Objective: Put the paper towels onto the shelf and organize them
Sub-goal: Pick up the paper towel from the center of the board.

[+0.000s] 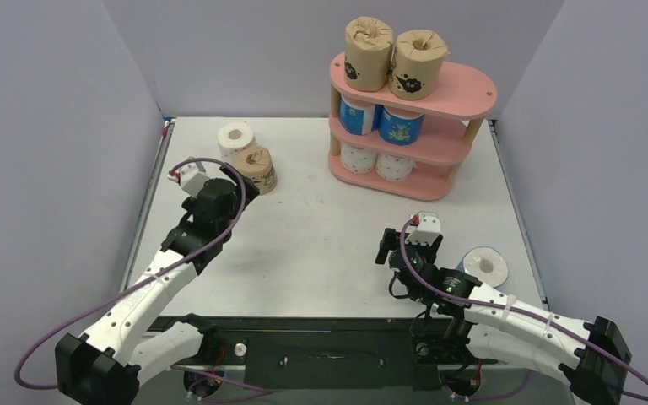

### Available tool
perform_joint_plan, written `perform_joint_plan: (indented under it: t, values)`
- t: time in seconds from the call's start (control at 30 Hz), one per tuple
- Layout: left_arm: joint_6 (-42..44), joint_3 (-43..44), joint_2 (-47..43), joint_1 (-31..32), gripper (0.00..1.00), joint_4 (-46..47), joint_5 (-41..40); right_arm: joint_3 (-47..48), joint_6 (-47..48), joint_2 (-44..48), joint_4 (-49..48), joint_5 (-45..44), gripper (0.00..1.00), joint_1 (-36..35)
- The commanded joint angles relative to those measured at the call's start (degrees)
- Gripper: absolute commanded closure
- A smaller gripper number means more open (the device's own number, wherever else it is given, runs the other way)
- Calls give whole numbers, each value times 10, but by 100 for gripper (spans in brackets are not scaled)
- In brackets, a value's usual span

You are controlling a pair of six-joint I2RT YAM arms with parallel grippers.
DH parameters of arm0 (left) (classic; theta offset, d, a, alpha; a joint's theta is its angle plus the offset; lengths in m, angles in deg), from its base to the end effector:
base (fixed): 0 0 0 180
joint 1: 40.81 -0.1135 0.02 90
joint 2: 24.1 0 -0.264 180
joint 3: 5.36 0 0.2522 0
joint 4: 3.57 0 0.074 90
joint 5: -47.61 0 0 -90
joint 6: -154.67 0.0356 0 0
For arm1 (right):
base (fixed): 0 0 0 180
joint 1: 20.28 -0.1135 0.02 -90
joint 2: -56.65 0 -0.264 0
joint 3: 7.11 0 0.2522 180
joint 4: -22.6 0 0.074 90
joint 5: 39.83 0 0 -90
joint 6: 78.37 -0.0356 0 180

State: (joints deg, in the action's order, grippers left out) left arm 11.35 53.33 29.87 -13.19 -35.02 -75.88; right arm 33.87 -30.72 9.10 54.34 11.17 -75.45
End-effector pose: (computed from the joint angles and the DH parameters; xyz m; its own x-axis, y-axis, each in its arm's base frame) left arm 0.1940 -0.0793 0.3011 -0.1979 -0.6513 -0.7326 -0.3495 0.7451 -0.5680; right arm 0.1167 0.1285 0.2164 -0.5014 0.1960 -0.8427 -0.0245 0.9704 0.2403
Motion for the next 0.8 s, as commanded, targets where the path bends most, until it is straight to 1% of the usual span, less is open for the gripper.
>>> perform_joint_plan:
  t: [0.0,0.1,0.17,0.27,0.37,0.4,0.53,0.67,0.77]
  values:
    - [2,97,75,-36,4,-44,36,-23,-10,18,-16,-68,20,-3]
    - [-10,161,127,-75,4,-75,71,-45,-9,47,-40,-47,18,12]
    - [-5,183,163,-102,4,-71,99,-53,6,81,-40,-7,18,30]
    - [24,188,185,-153,4,-38,140,-64,23,119,-40,42,18,46]
    - [31,176,213,-194,4,1,192,-76,31,162,-42,54,19,48]
    - [28,175,220,-206,4,4,195,-78,31,167,-39,54,19,48]
    - [36,201,271,-216,4,10,208,-78,28,179,-32,54,20,50]
    - [58,266,331,-217,4,-2,241,-75,28,170,-30,59,20,50]
    - [65,285,368,-217,3,3,257,-76,28,165,-31,62,21,50]
